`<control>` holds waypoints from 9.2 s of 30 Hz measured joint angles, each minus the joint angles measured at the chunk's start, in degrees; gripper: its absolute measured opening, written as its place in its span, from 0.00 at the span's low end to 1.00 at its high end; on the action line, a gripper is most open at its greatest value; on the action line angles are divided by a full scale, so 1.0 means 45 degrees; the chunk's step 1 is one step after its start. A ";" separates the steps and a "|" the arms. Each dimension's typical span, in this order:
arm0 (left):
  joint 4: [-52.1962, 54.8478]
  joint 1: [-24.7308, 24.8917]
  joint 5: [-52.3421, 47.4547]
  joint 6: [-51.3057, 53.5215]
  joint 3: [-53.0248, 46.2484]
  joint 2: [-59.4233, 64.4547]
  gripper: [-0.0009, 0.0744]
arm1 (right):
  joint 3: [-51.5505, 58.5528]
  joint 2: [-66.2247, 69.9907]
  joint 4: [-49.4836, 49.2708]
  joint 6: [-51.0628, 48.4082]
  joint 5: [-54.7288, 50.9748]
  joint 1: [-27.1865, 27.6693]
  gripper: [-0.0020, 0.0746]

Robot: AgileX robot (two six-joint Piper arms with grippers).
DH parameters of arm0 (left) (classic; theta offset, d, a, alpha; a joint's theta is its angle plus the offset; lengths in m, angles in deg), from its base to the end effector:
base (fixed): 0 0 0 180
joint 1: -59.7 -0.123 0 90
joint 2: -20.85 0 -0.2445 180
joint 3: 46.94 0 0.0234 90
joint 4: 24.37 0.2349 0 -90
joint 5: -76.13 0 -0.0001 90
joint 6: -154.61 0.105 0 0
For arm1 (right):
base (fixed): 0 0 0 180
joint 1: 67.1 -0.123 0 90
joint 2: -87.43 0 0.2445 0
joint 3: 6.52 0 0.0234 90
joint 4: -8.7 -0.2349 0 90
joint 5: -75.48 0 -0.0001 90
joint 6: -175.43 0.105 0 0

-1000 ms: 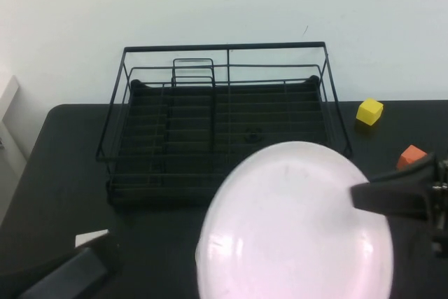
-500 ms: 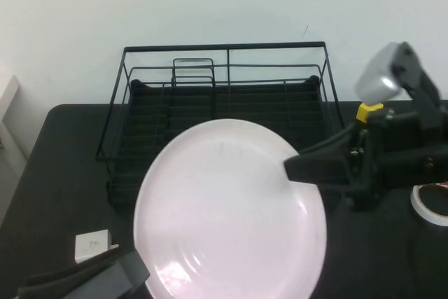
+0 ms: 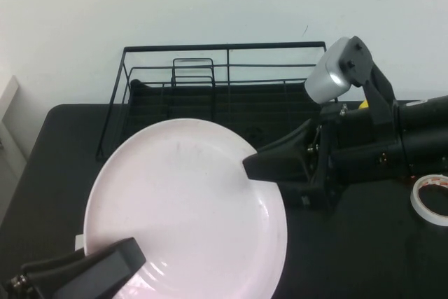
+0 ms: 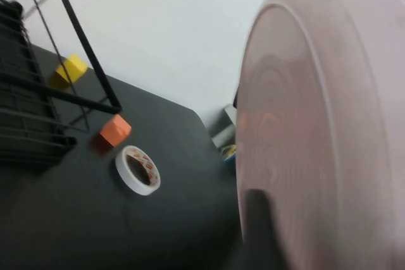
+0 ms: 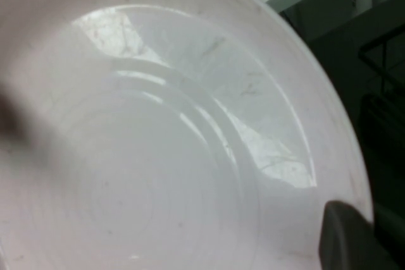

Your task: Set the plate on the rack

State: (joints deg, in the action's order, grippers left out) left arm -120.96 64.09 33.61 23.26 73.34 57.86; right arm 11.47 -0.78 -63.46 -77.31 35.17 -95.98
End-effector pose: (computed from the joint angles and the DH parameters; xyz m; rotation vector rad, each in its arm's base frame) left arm 0.1128 -0.0794 0.2649 -0.0636 1.7437 -1.2977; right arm 0.2357 0.2039 0.2632 -1.0067 1.9293 0.9501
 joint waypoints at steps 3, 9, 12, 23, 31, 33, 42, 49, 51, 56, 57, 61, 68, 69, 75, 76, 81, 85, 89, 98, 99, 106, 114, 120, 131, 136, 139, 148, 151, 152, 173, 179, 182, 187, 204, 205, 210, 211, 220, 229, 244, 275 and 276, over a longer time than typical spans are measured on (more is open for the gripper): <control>0.0000 0.0000 0.0085 0.0152 0.0000 0.0051 0.42 | 0.0000 0.0000 -0.0034 -0.0168 -0.0058 0.0000 0.04; 0.0046 0.0000 0.0275 0.0387 0.0000 0.0052 0.26 | -0.0019 0.0000 -0.0296 -0.0446 -0.0160 0.0000 0.04; 0.0046 0.0000 0.0296 0.0510 0.0000 0.0052 0.25 | -0.0019 0.0000 -0.0764 -0.0675 -0.0160 0.0000 0.04; -0.0044 0.0000 0.0376 0.1214 0.0000 0.0079 0.13 | -0.0026 0.0030 -0.4974 -0.3160 -0.2518 0.0132 0.32; 0.0131 0.0020 0.0911 0.2444 0.1003 0.0291 0.13 | -0.0048 -0.0022 -0.5279 -0.3934 -0.3294 0.0443 0.73; 0.0131 0.0020 0.1379 0.2719 0.1802 0.0536 0.13 | -0.0048 -0.0136 -0.5279 -0.3995 -0.3380 0.0842 0.73; 0.2746 0.0020 0.1652 0.3116 0.5876 0.3395 0.13 | -0.0075 -0.1411 -0.5215 -0.4273 -0.4381 0.3684 0.49; 0.4971 0.0020 0.1528 0.3837 0.8946 0.6568 0.13 | -0.0100 -0.2578 -0.1818 -0.3918 -0.4249 0.4430 0.07; 0.5559 0.0020 0.1495 0.4611 0.9727 0.7525 0.13 | -0.0100 -0.2898 -0.0442 -0.3465 -0.4218 0.4430 0.05; 0.6725 0.0020 0.1550 0.7109 1.1057 0.9714 0.13 | -0.0100 -0.3691 0.3846 -0.1478 -0.3974 0.4430 0.04; 0.6828 0.0020 0.1641 0.7686 1.1286 1.0157 0.13 | -0.0100 -0.3812 0.4521 -0.1037 -0.3945 0.4430 0.04; 0.6875 0.0020 0.2436 0.9823 1.2154 1.1778 0.13 | -0.0040 -0.4244 0.7150 0.1010 -0.3963 0.4430 0.03; 0.6875 0.0157 0.3396 1.3269 1.3895 1.4426 0.13 | 0.1296 -0.4880 0.8628 0.2146 -0.3890 0.4430 0.03; 0.6875 0.0231 0.3428 1.3556 1.4112 1.4768 0.13 | 0.1590 -0.4937 0.8630 0.2167 -0.3828 0.4430 0.03; 0.6875 0.1083 0.3680 1.4607 1.5199 1.6656 0.13 | 0.3267 -0.4963 0.8822 0.1870 -0.3362 0.4430 0.03; 0.6875 0.1193 0.3858 1.4677 1.5315 1.6905 0.13 | 0.3471 -0.4963 0.8863 0.1810 -0.3310 0.4430 0.03; 0.6946 0.1616 0.4760 1.5194 1.5943 1.8171 0.13 | 0.3869 -0.5060 0.8955 0.1619 -0.3112 0.4430 0.03; 0.7121 0.1665 0.4875 1.5379 1.6124 1.8589 0.13 | 0.3877 -0.5084 0.8955 0.1540 -0.2994 0.4430 0.03; 0.7399 0.1665 0.4962 1.5430 1.6153 1.8690 0.13 | 0.3926 -0.5084 0.8955 0.1455 -0.2965 0.4430 0.03; 0.8298 0.1692 0.5009 1.5623 1.6212 1.9071 0.13 | 0.3956 -0.5084 0.8955 0.1279 -0.2965 0.4430 0.03; 0.8297 0.1713 0.5034 1.5746 1.6212 1.9156 0.13 | 0.3956 -0.5084 0.8955 0.1279 -0.2965 0.4430 0.03; 0.8327 0.1718 0.5288 1.6217 1.6212 1.9345 0.13 | 0.3956 -0.5084 0.8955 0.1258 -0.2965 0.4430 0.03; 0.7314 0.1740 0.5827 1.6895 1.6188 1.8555 0.13 | 0.3956 -0.5084 0.8955 0.1258 -0.2916 0.4430 0.03; 0.6838 0.1740 0.6880 1.7190 1.6466 1.8096 0.13 | 0.3956 -0.5084 0.8864 0.1258 -0.2862 0.4430 0.03; 0.6809 0.1740 0.5174 1.6305 1.6466 1.8119 0.13 | 0.3956 -0.5084 0.8708 0.1258 -0.3003 0.4430 0.03; 0.7878 0.1740 0.5034 1.5096 1.6466 1.8119 0.13 | 0.3956 -0.5084 0.8679 0.1258 -0.3003 0.4430 0.03; 0.9035 0.1634 0.4817 1.4066 1.6466 1.8193 0.13 | 0.3956 -0.5084 0.8653 0.1258 -0.3012 0.4430 0.03; 1.0565 0.1502 0.4533 1.3039 1.6466 1.8844 0.13 | 0.3956 -0.5084 0.8653 0.1258 -0.3031 0.4430 0.03; 1.0587 0.1502 0.4582 1.3039 1.6466 1.9114 0.13 | 0.3956 -0.5084 0.8653 0.1258 -0.3031 0.4430 0.03; 1.0587 0.1502 0.4582 1.3039 1.6466 1.9180 0.13 | 0.3956 -0.5084 0.8653 0.1258 -0.3031 0.4430 0.03; 1.0359 0.1502 0.5013 1.2934 1.6466 1.9507 0.13 | 0.3968 -0.5084 0.8635 0.1258 -0.2989 0.4430 0.03; 1.0338 0.1526 0.5164 1.2934 1.6466 1.9398 0.13 | 0.3968 -0.5084 0.8635 0.1258 -0.2960 0.4430 0.03; 1.0314 0.1672 0.5470 1.3232 1.6466 1.9056 0.13 | 0.3968 -0.5084 0.8635 0.1258 -0.2960 0.4430 0.03; 1.0153 0.1874 0.5584 1.3547 1.6466 1.8644 0.13 | 0.3968 -0.5084 0.8627 0.1258 -0.2960 0.4430 0.03; 0.9844 0.1918 0.6191 1.3852 1.6517 1.8820 0.13 | 0.3968 -0.5084 0.8519 0.1258 -0.2960 0.4430 0.03; 0.9844 0.1918 0.6240 1.3852 1.6517 1.8923 0.13 | 0.3968 -0.5084 0.8519 0.1258 -0.2960 0.4430 0.03; 0.9844 0.1918 0.6350 1.3914 1.6523 1.9365 0.13 | 0.3968 -0.5084 0.8519 0.1254 -0.2960 0.4430 0.03; 0.9844 0.1918 0.6409 1.3914 1.6523 1.9432 0.13 | 0.3968 -0.5084 0.8519 0.1254 -0.2960 0.4430 0.03; 0.8709 0.1918 0.6865 1.4125 1.6545 1.9798 0.14 | 0.4329 -0.5084 0.8474 0.1254 -0.2875 0.4430 0.03; 0.5357 0.1947 0.8074 1.6490 1.6589 1.9825 0.58 | 0.4569 -0.5084 0.8408 0.1254 -0.2738 0.4430 0.03; 0.1420 0.1972 1.1360 1.7429 1.6729 1.7815 0.18 | 0.4569 -0.5084 0.8378 0.0972 -0.0776 0.4430 0.03; -0.0522 0.3286 0.6477 0.9863 0.5084 0.4270 0.01 | 0.3433 -1.0147 0.9990 0.3543 0.1208 0.4430 0.03; -0.0521 0.3286 0.6224 0.9863 0.4590 0.3916 0.01 | 0.3614 -1.0511 0.9990 0.3581 0.1232 0.4430 0.03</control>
State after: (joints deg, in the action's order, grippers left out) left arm -123.30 78.88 61.62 67.65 94.00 75.48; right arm 27.74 -48.08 -18.50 -61.20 40.72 -76.04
